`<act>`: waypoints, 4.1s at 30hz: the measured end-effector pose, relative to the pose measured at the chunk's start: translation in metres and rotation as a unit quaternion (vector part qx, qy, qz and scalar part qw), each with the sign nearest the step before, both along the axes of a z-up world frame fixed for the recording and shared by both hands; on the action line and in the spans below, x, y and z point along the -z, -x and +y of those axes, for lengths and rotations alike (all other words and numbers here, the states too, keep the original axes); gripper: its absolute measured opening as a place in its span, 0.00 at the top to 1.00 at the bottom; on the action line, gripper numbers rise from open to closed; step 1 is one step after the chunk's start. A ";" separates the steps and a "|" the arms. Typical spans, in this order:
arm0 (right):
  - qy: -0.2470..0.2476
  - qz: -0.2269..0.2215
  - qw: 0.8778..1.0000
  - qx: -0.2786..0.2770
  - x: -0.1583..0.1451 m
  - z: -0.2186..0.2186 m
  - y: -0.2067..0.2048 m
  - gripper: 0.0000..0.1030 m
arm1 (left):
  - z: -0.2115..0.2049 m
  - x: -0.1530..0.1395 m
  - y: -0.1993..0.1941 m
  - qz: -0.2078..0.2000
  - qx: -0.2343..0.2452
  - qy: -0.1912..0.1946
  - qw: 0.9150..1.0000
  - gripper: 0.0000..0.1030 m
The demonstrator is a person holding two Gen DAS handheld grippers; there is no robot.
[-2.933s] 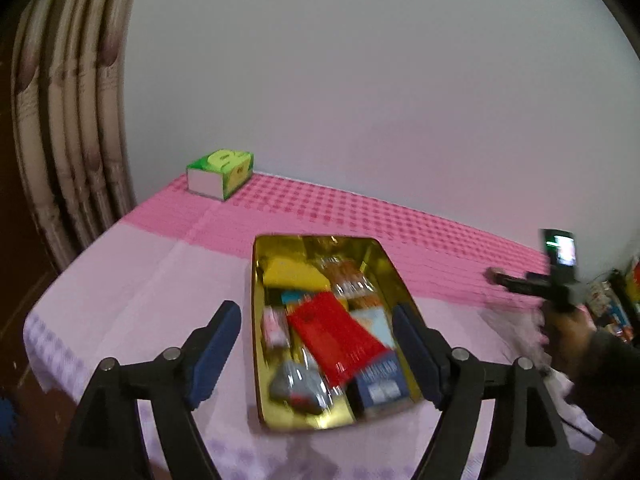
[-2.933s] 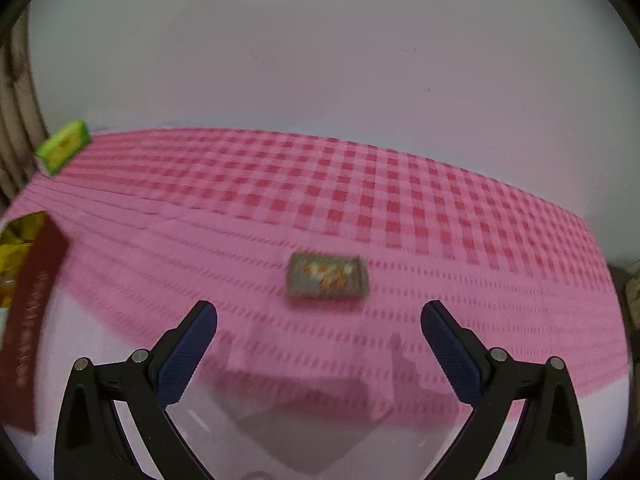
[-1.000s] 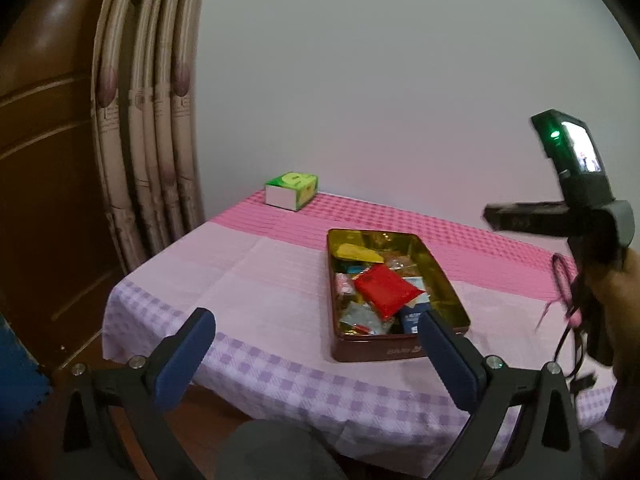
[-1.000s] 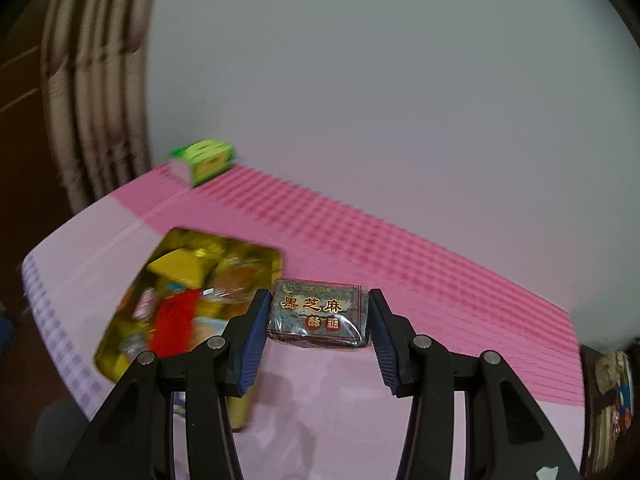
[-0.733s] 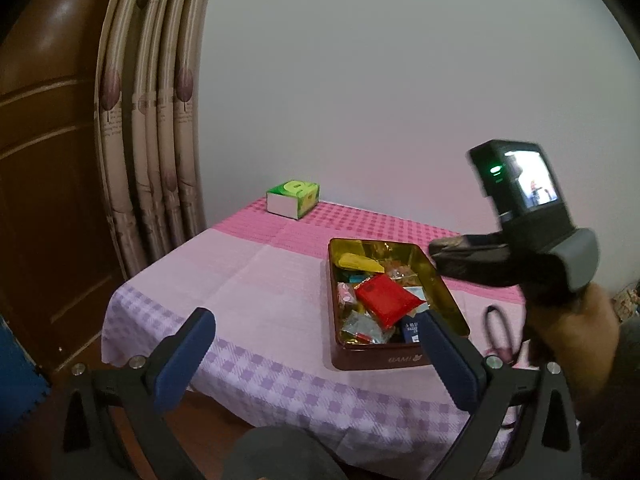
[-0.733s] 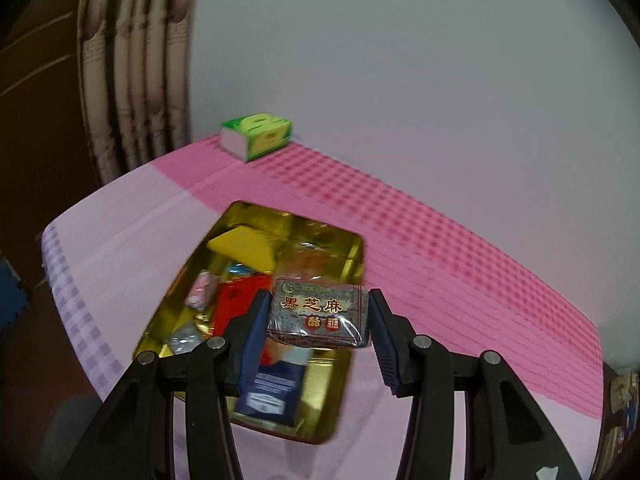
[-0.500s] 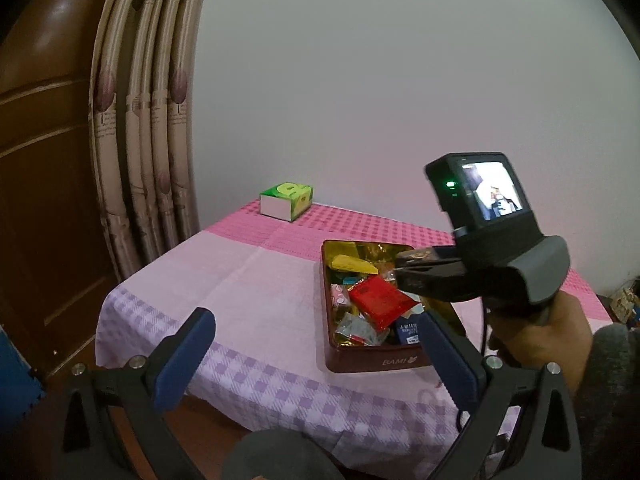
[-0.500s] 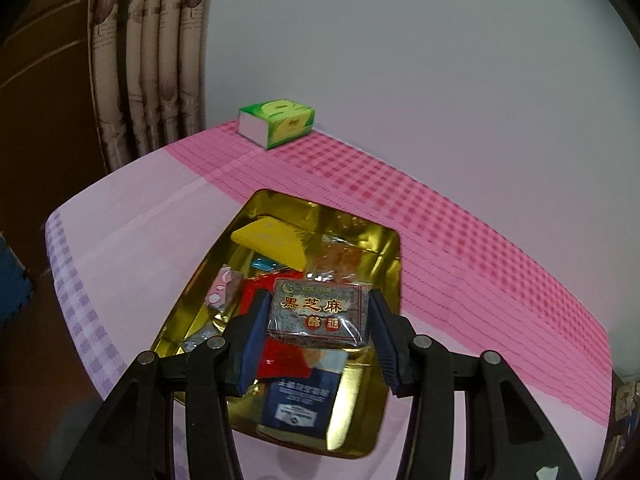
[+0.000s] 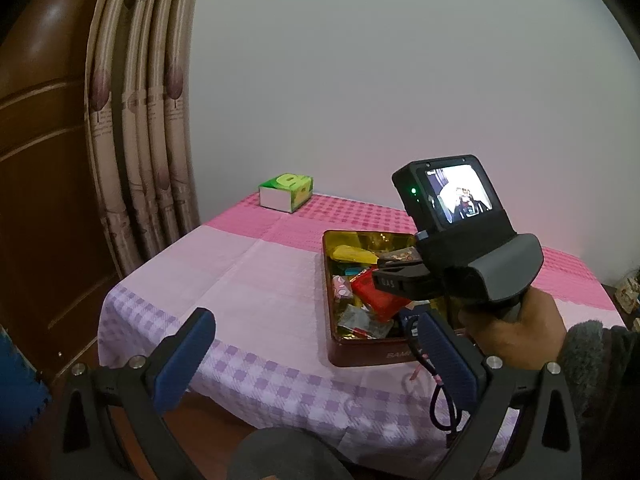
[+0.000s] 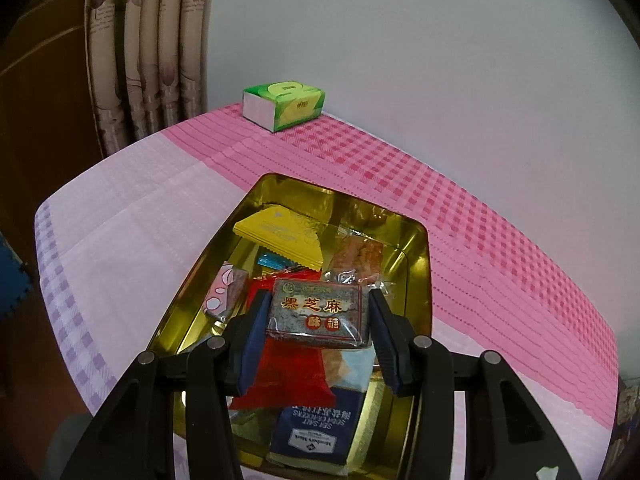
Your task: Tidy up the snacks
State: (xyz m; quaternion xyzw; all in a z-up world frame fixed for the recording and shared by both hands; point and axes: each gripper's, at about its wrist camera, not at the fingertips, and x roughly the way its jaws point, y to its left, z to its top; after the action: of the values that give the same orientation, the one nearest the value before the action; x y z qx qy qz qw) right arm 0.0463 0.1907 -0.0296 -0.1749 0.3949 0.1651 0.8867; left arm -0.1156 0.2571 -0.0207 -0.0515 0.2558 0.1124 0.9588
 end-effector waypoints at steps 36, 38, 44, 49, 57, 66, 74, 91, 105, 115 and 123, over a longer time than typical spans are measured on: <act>-0.040 -0.064 0.992 0.104 -0.078 -0.133 0.107 0.03 | -0.026 -0.003 0.006 0.002 0.000 -0.008 1.000 0.00; -0.051 -0.064 0.991 0.106 -0.085 -0.138 0.119 0.02 | -0.028 -0.001 0.007 0.004 0.001 -0.015 1.000 0.00; -0.073 -0.073 0.990 0.098 -0.100 -0.147 0.153 0.02 | -0.036 0.000 0.011 0.002 0.009 -0.029 1.000 0.00; -0.070 -0.078 0.990 0.090 -0.103 -0.143 0.171 0.02 | -0.040 0.001 0.011 0.003 0.015 -0.037 0.999 0.00; -0.065 -0.081 0.991 0.084 -0.100 -0.132 0.180 0.02 | -0.035 0.001 0.008 0.009 0.012 -0.033 0.999 0.00; -0.064 -0.078 0.991 0.091 -0.097 -0.135 0.177 0.02 | -0.038 0.005 0.004 0.022 0.013 -0.040 0.999 0.00; -0.063 -0.076 0.991 0.092 -0.095 -0.137 0.177 0.02 | -0.039 0.007 0.004 0.026 0.018 -0.043 0.999 0.00; -0.064 -0.069 0.991 0.092 -0.091 -0.139 0.176 0.02 | -0.040 0.010 0.002 0.030 0.024 -0.052 0.998 0.00; -0.067 -0.065 0.991 0.092 -0.089 -0.140 0.177 0.02 | -0.040 0.010 0.003 0.030 0.026 -0.053 0.998 0.00; -0.070 -0.058 0.991 0.096 -0.085 -0.141 0.176 0.02 | -0.042 0.010 0.004 0.030 0.030 -0.054 0.998 0.00; -0.071 -0.056 0.991 0.095 -0.085 -0.142 0.176 0.02 | -0.045 0.011 0.005 0.036 0.026 -0.058 0.997 0.00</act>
State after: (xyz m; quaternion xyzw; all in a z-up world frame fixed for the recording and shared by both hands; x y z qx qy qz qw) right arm -0.1295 0.0489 0.0554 -0.0820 0.3463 0.0981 0.9294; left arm -0.1204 0.2116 -0.0319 0.0155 0.2841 0.1036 0.9531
